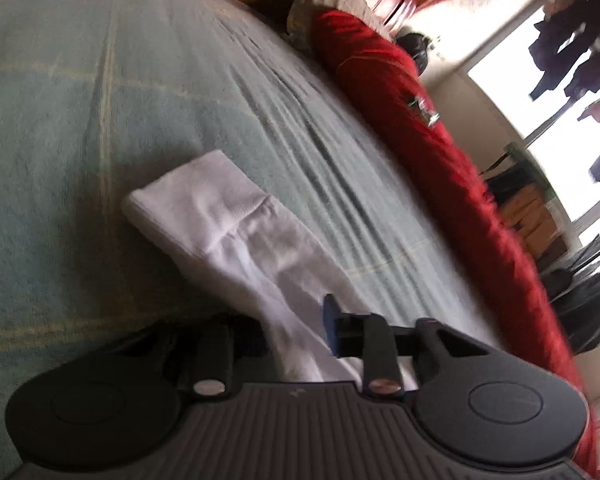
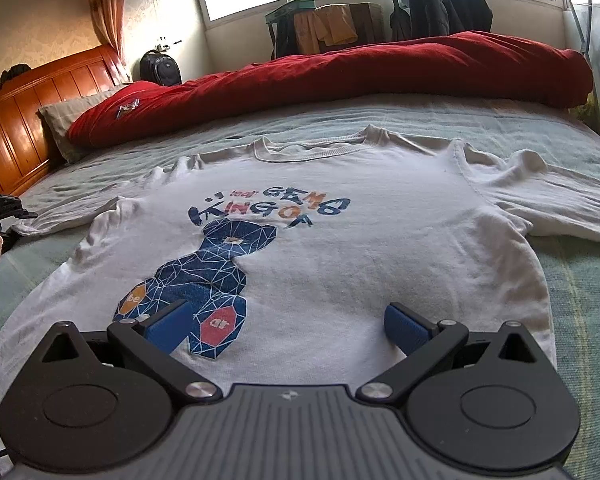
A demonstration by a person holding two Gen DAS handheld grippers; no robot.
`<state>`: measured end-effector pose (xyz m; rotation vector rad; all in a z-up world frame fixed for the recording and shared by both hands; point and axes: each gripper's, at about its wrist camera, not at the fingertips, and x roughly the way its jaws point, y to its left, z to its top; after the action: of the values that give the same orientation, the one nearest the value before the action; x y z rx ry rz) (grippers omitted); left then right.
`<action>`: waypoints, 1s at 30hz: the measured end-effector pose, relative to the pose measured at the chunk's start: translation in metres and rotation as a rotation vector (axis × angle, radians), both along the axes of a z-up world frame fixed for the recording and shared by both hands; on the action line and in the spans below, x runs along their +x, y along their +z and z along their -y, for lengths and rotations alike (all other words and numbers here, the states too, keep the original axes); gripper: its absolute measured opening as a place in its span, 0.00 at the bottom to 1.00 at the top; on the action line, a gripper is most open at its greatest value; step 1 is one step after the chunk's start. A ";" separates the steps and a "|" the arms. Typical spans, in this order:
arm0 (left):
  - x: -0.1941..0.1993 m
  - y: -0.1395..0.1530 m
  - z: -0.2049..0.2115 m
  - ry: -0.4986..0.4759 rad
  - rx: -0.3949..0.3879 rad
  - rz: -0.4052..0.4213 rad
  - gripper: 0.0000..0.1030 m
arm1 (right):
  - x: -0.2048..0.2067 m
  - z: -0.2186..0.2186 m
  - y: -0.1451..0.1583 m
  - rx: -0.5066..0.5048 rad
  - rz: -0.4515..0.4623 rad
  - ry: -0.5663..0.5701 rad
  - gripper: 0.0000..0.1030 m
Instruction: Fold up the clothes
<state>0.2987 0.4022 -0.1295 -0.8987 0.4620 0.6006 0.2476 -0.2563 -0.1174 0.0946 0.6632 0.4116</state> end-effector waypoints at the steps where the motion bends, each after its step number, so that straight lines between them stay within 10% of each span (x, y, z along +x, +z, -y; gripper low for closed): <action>1: 0.002 0.003 0.001 0.007 0.009 -0.026 0.10 | 0.000 -0.001 0.001 -0.004 0.002 0.000 1.00; 30: 0.061 0.178 0.191 -0.426 0.330 -0.022 0.07 | -0.011 0.008 0.014 0.096 -0.021 0.065 1.00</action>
<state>0.3593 0.2108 0.0486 -0.4586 0.5372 0.2828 0.2370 -0.2647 -0.1033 0.1691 0.6683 0.5056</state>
